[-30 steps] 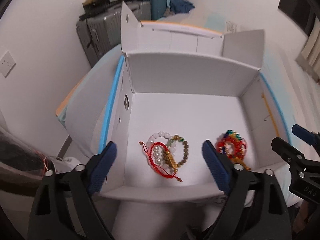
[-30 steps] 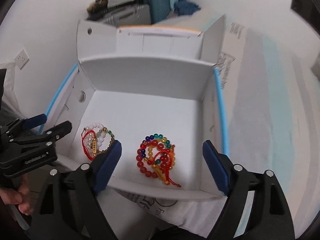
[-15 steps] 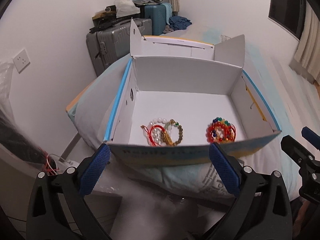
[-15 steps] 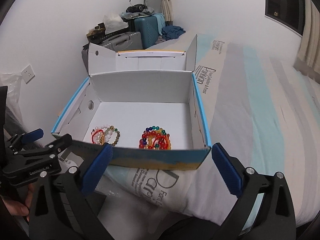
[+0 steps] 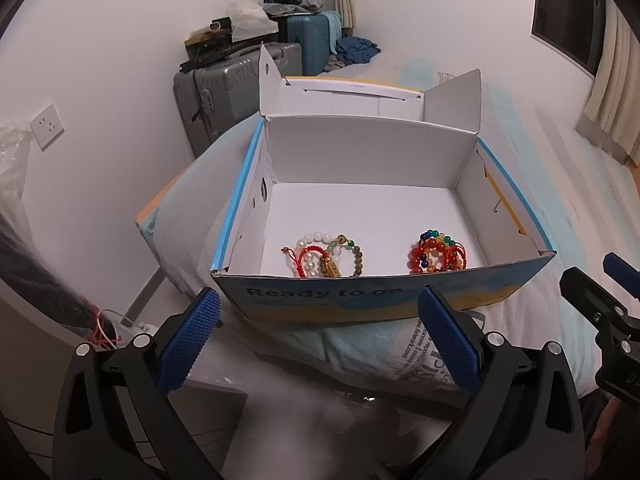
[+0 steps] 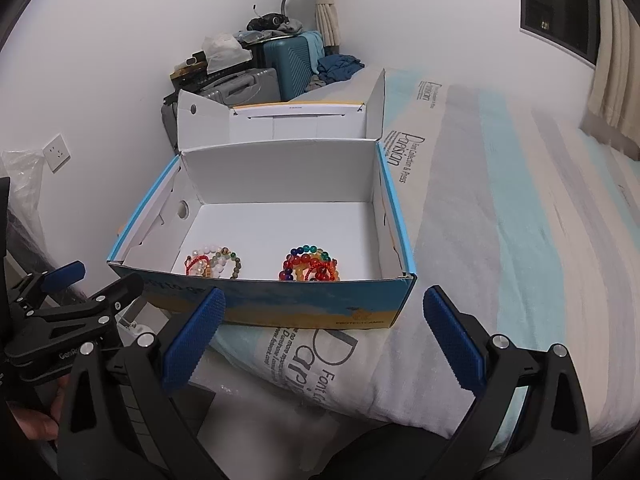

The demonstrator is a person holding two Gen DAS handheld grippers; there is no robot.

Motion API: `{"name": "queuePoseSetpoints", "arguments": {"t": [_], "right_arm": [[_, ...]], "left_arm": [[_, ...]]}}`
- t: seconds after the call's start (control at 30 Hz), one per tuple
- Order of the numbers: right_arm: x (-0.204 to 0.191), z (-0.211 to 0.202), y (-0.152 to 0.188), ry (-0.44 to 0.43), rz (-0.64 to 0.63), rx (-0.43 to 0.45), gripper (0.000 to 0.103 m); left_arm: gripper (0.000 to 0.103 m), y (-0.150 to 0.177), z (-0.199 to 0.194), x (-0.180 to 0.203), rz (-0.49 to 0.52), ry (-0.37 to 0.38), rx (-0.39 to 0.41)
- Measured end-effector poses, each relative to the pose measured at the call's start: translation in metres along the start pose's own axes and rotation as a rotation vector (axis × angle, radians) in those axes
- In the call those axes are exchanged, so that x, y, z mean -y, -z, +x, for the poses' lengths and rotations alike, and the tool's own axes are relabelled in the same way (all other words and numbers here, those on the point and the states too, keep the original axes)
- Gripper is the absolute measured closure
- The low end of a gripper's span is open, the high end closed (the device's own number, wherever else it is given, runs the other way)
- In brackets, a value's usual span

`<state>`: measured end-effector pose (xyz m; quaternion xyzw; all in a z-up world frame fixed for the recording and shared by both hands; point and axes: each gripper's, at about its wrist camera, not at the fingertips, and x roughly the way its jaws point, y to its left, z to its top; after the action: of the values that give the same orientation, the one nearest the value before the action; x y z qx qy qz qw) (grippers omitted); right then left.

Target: Organize jewelry

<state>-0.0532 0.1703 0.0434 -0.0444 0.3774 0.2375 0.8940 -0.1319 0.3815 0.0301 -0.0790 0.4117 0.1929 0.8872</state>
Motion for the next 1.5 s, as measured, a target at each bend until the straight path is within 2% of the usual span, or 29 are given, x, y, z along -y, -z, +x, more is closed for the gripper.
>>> {"name": "queuePoseSetpoints", "arguments": {"t": [0.27,0.43,0.83,1.0,1.23,1.5], "right_arm": [[0.002,-0.001,0.003,0.006,-0.001,-0.002,0.008],[0.003,-0.002,0.003,0.005,-0.004,0.000,0.008],[0.003,-0.002,0.004,0.002,-0.007,-0.006,0.008],[0.002,-0.001,0.005,0.002,-0.006,-0.008,0.008],[0.003,-0.001,0.005,-0.002,-0.004,-0.011,0.008],[0.003,0.000,0.006,-0.008,-0.001,-0.015,0.008]], "left_arm": [[0.006,-0.001,0.003,0.006,0.035,-0.015,-0.007],[0.006,0.000,0.005,0.002,-0.002,0.014,-0.020],[0.006,0.001,0.007,0.006,0.022,-0.041,0.005],[0.006,0.002,0.010,0.008,0.015,0.000,-0.021],[0.006,0.001,0.000,0.011,-0.012,0.041,0.036],[0.006,-0.002,0.004,0.011,-0.003,0.020,0.004]]}}
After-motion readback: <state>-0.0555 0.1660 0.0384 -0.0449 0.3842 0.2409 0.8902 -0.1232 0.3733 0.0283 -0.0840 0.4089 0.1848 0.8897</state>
